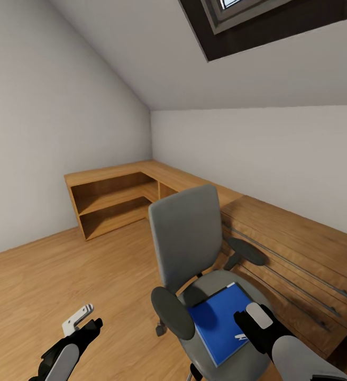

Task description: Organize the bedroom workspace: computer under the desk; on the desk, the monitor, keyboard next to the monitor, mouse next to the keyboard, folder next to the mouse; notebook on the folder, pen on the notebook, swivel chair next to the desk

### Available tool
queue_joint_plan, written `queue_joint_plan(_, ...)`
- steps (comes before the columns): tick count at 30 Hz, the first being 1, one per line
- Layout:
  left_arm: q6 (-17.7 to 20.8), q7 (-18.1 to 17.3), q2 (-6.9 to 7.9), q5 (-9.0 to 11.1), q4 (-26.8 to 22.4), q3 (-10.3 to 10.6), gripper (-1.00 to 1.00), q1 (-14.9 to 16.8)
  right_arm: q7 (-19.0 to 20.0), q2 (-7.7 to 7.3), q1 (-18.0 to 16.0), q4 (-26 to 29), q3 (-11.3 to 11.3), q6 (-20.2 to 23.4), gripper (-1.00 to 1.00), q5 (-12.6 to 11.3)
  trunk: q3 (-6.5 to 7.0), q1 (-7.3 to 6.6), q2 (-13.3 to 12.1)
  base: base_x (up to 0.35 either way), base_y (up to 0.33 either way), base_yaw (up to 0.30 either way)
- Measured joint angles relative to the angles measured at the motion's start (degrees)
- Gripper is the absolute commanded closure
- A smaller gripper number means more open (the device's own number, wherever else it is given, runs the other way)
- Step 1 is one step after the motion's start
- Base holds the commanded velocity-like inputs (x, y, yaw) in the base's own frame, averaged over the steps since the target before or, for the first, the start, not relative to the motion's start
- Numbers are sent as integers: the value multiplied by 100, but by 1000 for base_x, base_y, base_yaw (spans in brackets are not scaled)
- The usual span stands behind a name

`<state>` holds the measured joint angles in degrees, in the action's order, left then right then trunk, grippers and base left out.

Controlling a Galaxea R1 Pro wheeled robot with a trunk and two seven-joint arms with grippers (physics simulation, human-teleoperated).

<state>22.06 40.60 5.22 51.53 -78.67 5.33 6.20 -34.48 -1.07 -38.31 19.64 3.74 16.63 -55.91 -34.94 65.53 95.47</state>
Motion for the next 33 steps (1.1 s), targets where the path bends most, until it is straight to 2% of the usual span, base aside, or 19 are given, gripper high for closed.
queue_joint_plan(25,0,-12,0,0,8,0,-100,-1,13,0,0,0,-2,-3,100,15,0,0,0,0,0,0)
queue_joint_plan(33,0,-23,0,-5,9,7,-100,0,-2,0,0,0,-3,-11,100,-1,143,-175,-319,0,0,0)
